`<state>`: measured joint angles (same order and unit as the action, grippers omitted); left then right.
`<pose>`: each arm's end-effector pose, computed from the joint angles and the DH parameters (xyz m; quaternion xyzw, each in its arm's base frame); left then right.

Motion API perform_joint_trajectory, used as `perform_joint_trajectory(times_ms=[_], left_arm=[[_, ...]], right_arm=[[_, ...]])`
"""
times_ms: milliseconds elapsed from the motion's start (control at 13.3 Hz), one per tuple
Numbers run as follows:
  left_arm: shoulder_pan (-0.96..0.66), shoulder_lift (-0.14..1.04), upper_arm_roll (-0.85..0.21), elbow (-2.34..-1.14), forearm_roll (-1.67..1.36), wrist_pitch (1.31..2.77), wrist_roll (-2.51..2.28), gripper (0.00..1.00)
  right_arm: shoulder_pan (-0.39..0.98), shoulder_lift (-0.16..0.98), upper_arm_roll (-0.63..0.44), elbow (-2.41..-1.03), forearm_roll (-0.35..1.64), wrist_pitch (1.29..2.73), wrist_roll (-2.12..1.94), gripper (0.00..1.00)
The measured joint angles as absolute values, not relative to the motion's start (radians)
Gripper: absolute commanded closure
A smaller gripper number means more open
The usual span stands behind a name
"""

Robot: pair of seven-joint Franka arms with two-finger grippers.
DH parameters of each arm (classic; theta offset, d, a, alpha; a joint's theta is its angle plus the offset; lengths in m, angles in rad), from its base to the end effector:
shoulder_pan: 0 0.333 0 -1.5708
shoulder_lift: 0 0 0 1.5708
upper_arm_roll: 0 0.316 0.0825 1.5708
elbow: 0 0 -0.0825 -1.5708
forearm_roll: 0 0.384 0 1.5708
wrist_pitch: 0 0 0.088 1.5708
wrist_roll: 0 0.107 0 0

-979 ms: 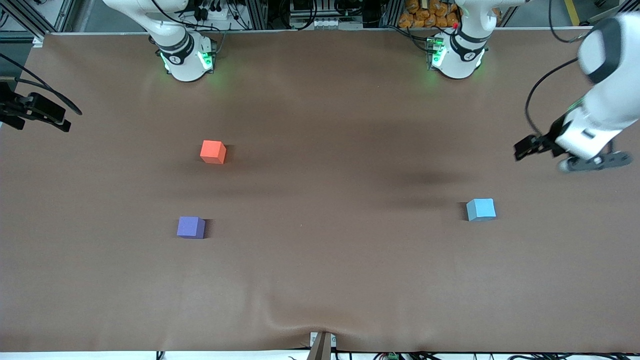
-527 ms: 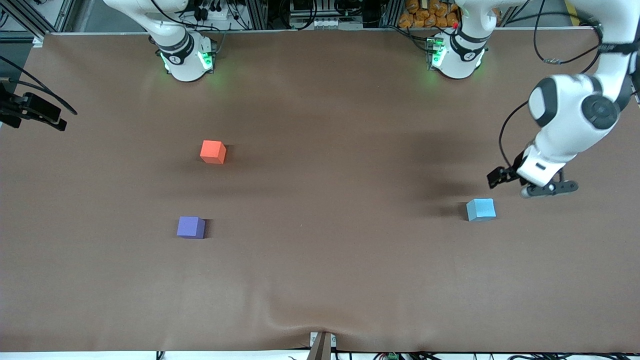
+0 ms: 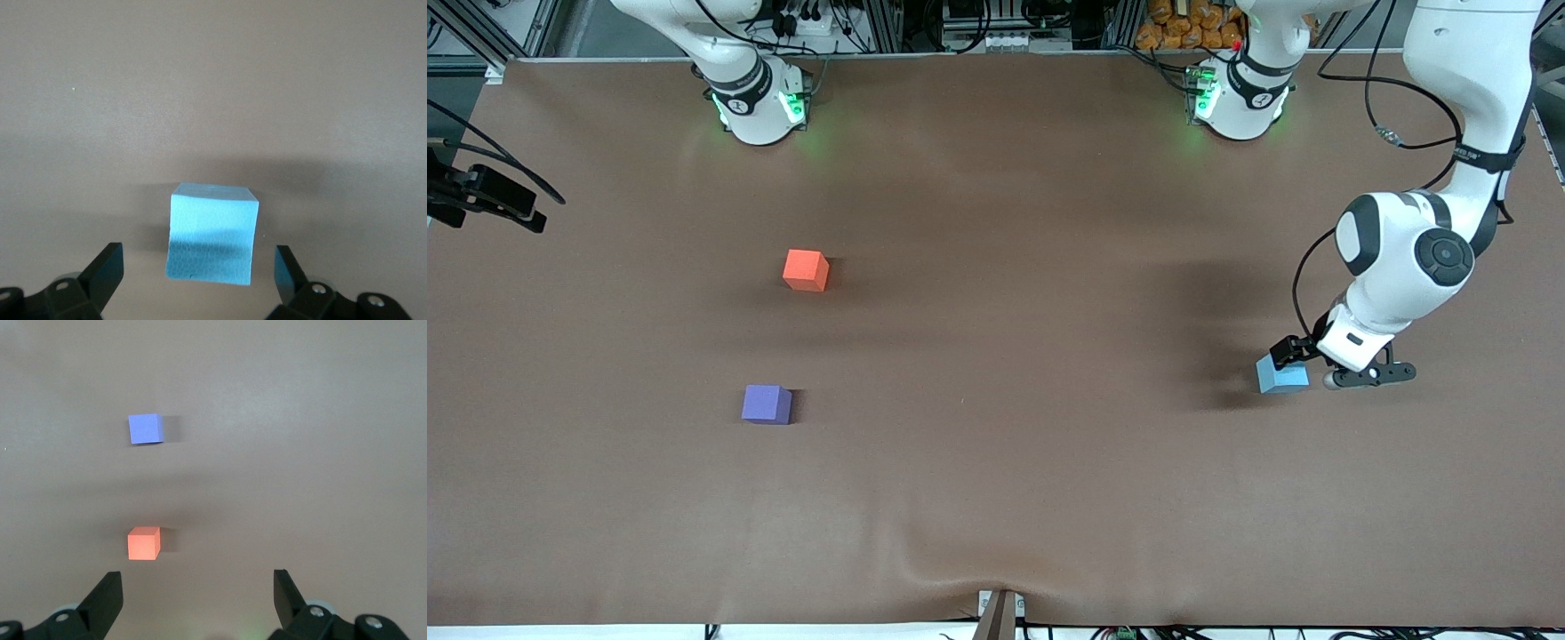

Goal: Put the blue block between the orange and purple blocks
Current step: 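Lower the left gripper onto the light-blue cube, then close the left gripper on the light-blue cube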

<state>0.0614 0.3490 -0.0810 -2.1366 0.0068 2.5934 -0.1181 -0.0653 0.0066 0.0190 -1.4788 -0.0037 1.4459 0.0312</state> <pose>0.5842 -0.0110 0.2515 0.9972 0.0495 0.0535 0.0155 0.5432 -0.0256 0.6530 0.9990 -0.0389 -0.0198 0.0016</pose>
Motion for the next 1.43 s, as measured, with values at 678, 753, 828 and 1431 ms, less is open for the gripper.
perform_joint_trajectory(times_ms=[678,753,828,1431], left_arm=[[0.045,0.42,-0.083,-2.106,0.007,2.593,-0.117,0.0],[0.045,0.426,-0.082,-2.102,0.007,2.593,-0.117,0.0],[0.045,0.431,-0.082,-2.1,0.007,2.593,-0.117,0.0],[0.054,0.456,-0.081,-2.095,0.007,2.592,-0.117,1.0]], right_arm=[[-0.065,0.007,0.019,-1.479,-0.003,1.444,0.031,0.0],[-0.065,0.007,0.019,-1.479,-0.003,1.444,0.031,0.0],[-0.065,0.007,0.019,-1.479,-0.003,1.444,0.031,0.0],[-0.065,0.007,0.019,-1.479,0.007,1.442,0.031,0.0]])
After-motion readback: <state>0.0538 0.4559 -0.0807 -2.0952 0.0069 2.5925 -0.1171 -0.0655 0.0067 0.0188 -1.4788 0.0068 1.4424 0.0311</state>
